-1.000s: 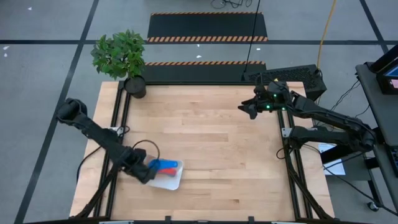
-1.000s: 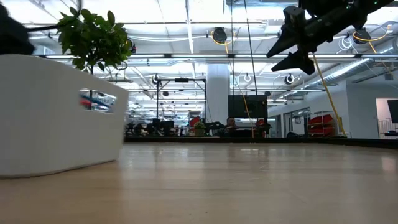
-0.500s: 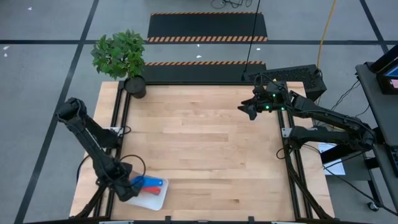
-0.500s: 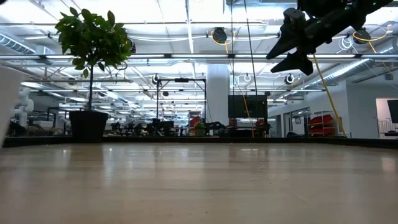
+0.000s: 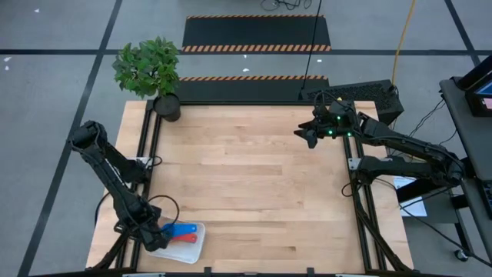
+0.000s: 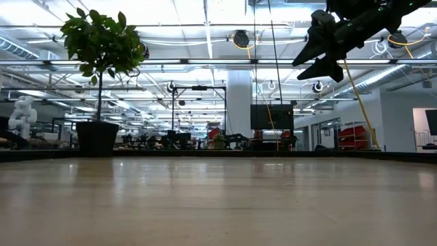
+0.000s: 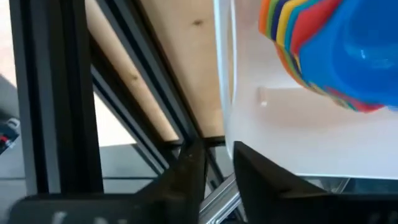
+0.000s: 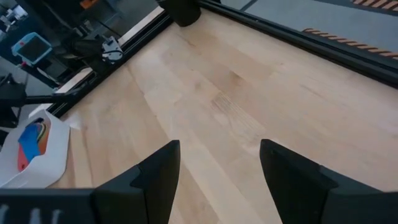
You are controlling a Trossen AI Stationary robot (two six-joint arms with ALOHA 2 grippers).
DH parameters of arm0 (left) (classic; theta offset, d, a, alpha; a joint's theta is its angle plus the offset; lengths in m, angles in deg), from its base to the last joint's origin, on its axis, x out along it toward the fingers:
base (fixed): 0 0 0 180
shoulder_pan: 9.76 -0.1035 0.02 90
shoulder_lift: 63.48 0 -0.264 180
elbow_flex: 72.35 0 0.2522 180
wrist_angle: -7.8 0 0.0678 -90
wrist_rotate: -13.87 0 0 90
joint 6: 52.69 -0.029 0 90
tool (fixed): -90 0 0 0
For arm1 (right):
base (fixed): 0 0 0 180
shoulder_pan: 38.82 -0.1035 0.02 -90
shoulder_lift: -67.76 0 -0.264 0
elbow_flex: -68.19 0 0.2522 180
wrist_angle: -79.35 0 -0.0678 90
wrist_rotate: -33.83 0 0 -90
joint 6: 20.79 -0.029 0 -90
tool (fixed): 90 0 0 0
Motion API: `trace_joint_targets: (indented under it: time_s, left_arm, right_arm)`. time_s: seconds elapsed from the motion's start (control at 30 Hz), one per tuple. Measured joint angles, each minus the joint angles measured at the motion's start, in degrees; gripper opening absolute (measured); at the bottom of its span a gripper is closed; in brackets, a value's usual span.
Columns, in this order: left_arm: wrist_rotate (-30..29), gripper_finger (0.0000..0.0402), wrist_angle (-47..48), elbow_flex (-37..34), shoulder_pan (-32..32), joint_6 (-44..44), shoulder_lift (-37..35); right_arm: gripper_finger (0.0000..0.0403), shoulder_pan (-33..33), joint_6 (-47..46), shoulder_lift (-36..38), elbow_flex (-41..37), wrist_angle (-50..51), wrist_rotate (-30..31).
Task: Nest measuring cups in basket
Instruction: Move the white bin to the bottom left of the table
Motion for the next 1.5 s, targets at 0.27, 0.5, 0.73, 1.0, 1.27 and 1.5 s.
trace_joint_targets:
  time_s: [0.27, 0.5, 0.73, 1.0, 1.27, 1.5]
  left_arm:
    - [1.3, 0.0179, -2.1, 0.0, -1.4, 0.1, -2.6]
    - [-0.1, 0.0189, -2.9, 0.0, -4.5, 0.4, -11.5]
    - [-5.7, 0.0160, 0.1, 0.0, -10.4, -4.2, -20.8]
    - [-17.3, 0.0150, -6.2, 0.0, -20.0, -36.0, -21.0]
    - [-13.1, 0.0150, -6.2, 0.0, -27.1, -58.6, -10.4]
    - [-11.9, 0.0149, -5.9, 0.0, -28.5, -63.3, -0.2]
  right_arm:
    - [0.0215, 0.0, 4.4, 0.0, 0.0, 0.0, 0.1]
    - [0.0215, 0.0, 6.0, 0.0, 0.0, -0.5, 0.1]
    - [0.0215, 0.0, 7.5, 0.0, 0.0, -0.5, 0.0]
    - [0.0215, 0.0, 8.8, 0.0, 0.0, -0.4, 0.0]
    - [0.0215, 0.0, 8.6, 0.0, 0.0, -0.4, 0.0]
    - [0.0215, 0.0, 8.6, 0.0, 0.0, -0.4, 0.0]
